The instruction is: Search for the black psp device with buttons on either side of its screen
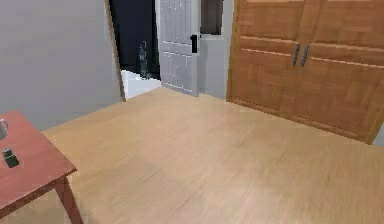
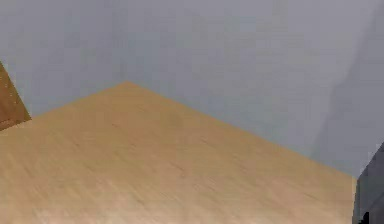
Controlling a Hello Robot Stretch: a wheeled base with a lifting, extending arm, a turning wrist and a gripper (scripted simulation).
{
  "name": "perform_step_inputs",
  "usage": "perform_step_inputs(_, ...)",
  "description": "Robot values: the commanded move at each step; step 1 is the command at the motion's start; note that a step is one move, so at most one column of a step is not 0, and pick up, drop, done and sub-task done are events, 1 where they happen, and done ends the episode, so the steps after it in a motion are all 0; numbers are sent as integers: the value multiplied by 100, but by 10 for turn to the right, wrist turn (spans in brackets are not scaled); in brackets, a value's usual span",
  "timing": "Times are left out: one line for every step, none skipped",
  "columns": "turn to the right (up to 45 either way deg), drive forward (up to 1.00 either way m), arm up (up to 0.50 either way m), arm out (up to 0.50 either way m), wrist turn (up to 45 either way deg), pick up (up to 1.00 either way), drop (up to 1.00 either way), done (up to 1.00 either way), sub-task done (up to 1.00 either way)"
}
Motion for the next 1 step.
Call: perform_step_inputs(0, 100, 0, 0, 0, 0, 0, 0, 0)
